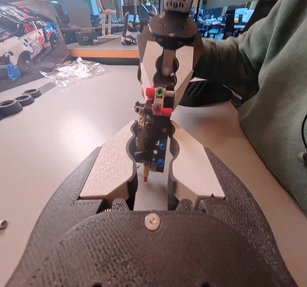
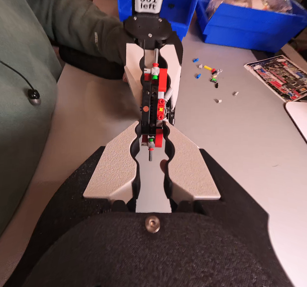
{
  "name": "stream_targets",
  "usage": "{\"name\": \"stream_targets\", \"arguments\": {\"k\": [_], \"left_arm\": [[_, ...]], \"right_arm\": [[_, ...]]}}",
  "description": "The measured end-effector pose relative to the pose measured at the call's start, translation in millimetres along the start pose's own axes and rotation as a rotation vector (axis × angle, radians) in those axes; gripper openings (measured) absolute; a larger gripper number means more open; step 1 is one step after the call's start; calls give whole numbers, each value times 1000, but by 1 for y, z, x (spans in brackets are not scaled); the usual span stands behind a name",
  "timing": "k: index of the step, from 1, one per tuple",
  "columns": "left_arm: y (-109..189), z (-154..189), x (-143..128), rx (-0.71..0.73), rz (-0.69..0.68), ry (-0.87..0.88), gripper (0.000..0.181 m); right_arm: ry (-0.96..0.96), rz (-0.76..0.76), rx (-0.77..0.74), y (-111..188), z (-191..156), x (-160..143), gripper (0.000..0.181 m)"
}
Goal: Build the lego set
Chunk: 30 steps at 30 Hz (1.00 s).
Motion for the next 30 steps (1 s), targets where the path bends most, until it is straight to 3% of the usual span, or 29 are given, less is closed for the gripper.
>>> {"name": "stream_targets", "arguments": {"k": [3, 8, 20, 30], "left_arm": [[-3, -2, -9, 11, -80, -2, 44], [9, -5, 4, 7, -31, 32, 45], [2, -8, -2, 41, -98, 72, 38], [-3, 1, -6, 59, -138, -13, 41]], "right_arm": [[47, -114, 11, 3, 3, -2, 23], [96, -245, 1, 8, 7, 0, 23], [87, -245, 48, -1, 14, 16, 24], [153, -172, 20, -2, 3, 17, 24]]}}
Point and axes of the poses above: each gripper's, where its closed fingertips meet, y back along the fingers, x out of its top, z = x × y across the jaws, the point moved 2 cm from there along y, back along the fingers, and after that the axes turned 13 degrees about -z, right-handed, at the moved point
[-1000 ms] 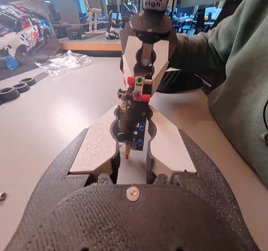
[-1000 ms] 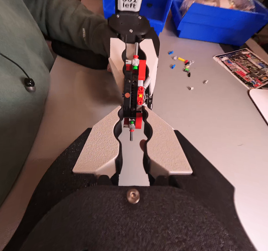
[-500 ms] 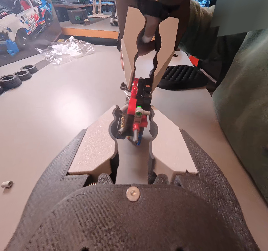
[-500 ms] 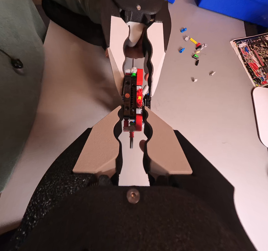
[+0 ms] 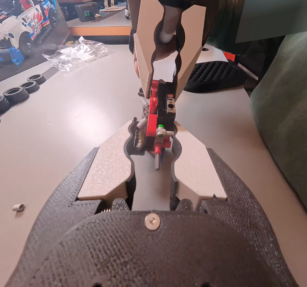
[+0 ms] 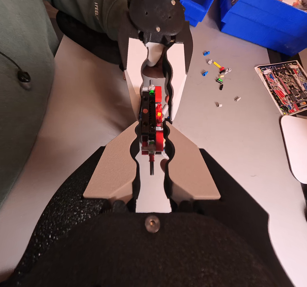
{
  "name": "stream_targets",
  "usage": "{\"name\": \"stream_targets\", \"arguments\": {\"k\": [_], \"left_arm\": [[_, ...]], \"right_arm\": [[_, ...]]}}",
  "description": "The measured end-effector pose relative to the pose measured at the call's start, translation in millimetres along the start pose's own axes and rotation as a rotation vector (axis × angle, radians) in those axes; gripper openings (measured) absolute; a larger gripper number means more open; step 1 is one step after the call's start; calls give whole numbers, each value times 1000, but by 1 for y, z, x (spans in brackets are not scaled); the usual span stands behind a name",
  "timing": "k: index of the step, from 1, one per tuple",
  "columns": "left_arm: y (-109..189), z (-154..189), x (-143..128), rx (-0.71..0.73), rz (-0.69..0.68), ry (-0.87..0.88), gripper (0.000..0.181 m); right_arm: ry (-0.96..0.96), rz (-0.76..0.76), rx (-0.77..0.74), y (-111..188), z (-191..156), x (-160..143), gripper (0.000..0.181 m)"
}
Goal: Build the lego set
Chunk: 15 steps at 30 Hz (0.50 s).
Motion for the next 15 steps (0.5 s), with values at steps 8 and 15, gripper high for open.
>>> {"name": "stream_targets", "arguments": {"k": [8, 15], "left_arm": [[0, -3, 0, 27, -5, -5, 39], [-1, -4, 2, 47, -4, 0, 39]], "right_arm": [[-29, 37, -11, 13, 8, -2, 32], [-315, -256, -105, 52, 36, -118, 34]]}}
Point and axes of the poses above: each gripper's, where its closed fingertips meet, y back along the fingers, x out of its top, z = x × y across the jaws, the point moved 2 cm from there along y, back along the fingers, and after that the axes turned 13 degrees about -z, right-handed, at the moved point
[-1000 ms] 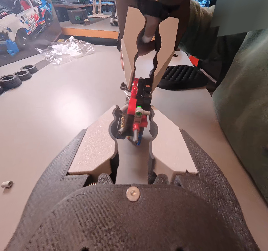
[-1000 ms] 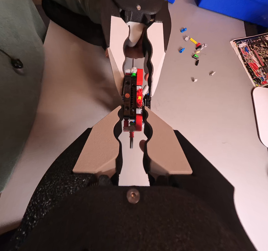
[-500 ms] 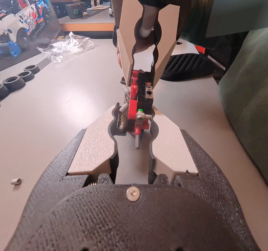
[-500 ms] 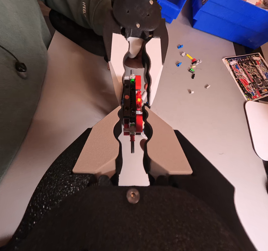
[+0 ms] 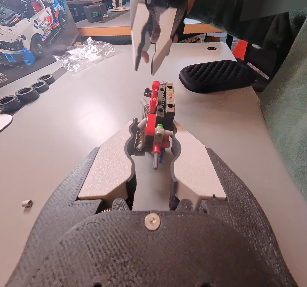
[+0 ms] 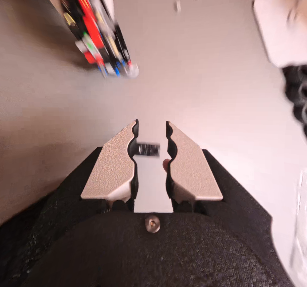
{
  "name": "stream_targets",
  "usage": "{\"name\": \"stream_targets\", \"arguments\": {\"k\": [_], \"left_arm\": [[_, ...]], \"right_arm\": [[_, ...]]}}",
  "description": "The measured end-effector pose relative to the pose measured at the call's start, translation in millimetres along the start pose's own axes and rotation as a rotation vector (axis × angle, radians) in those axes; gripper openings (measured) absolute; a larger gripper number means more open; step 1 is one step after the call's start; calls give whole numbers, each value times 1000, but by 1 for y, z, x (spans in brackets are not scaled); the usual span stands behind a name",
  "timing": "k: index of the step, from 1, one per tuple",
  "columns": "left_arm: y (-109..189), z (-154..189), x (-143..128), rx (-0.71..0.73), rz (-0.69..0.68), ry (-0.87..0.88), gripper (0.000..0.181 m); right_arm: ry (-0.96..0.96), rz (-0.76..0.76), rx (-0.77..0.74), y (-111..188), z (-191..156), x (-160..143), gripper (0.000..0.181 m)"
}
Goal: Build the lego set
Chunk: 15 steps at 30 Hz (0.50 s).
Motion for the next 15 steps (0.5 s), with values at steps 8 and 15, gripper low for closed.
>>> {"name": "stream_targets", "arguments": {"k": [8, 15], "left_arm": [[0, -4, 1, 17, 6, 28, 39], [2, -9, 1, 30, 9, 47, 39]], "right_arm": [[20, -238, 11, -36, -5, -58, 45], [-13, -267, 44, -48, -5, -58, 40]]}}
Point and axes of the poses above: each gripper's, where its closed fingertips meet, y back along the fingers, x out of its top, z = x × y across the jaws, the point moved 2 cm from there along y, back along the fingers, and after that the axes turned 13 degrees about -z, right-handed, at the moved point
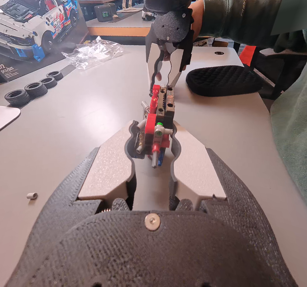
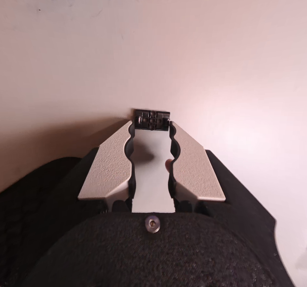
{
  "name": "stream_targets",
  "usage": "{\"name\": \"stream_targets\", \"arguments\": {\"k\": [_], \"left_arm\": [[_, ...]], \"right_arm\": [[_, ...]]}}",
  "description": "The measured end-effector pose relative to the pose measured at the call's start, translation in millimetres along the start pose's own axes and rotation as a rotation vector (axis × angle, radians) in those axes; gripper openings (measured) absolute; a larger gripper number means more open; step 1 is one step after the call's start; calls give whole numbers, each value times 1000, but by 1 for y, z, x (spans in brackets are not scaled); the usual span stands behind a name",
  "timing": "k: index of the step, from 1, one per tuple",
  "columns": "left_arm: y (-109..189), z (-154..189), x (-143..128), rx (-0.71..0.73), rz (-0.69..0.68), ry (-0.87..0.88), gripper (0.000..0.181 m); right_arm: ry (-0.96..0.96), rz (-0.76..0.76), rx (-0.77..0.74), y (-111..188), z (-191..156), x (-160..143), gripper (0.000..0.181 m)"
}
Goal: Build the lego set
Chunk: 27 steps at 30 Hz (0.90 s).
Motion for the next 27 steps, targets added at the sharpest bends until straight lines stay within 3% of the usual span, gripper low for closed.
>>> {"name": "stream_targets", "arguments": {"k": [4, 11, 15, 20, 22, 24, 27], "left_arm": [[1, -3, 0, 2, 8, 20, 39], [2, -5, 1, 9, 11, 33, 39], [2, -6, 1, 8, 17, 45, 39], [3, -9, 0, 8, 23, 61, 39], [3, -10, 0, 16, 24, 66, 38], [4, -12, 0, 23, 25, 70, 38], [4, -13, 0, 32, 27, 73, 38]], "right_arm": [[23, -52, 37, 6, -9, -1, 40], [85, -312, 65, 15, -17, -16, 41], [69, -214, 39, 12, -12, 3, 40], [10, -114, 27, 7, -10, 4, 40], [-84, -49, 29, 7, -9, 7, 40], [-296, 24, 36, 3, -5, 11, 40], [-448, 125, 113, -1, -22, 19, 45]]}}
Point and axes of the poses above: each gripper's, where its closed fingertips meet, y back along the fingers, x out of its top, z = x × y across the jaws, the point moved 2 cm from there along y, back along the fingers, and after that the axes turned 13 degrees about -z, right-handed, at the moved point
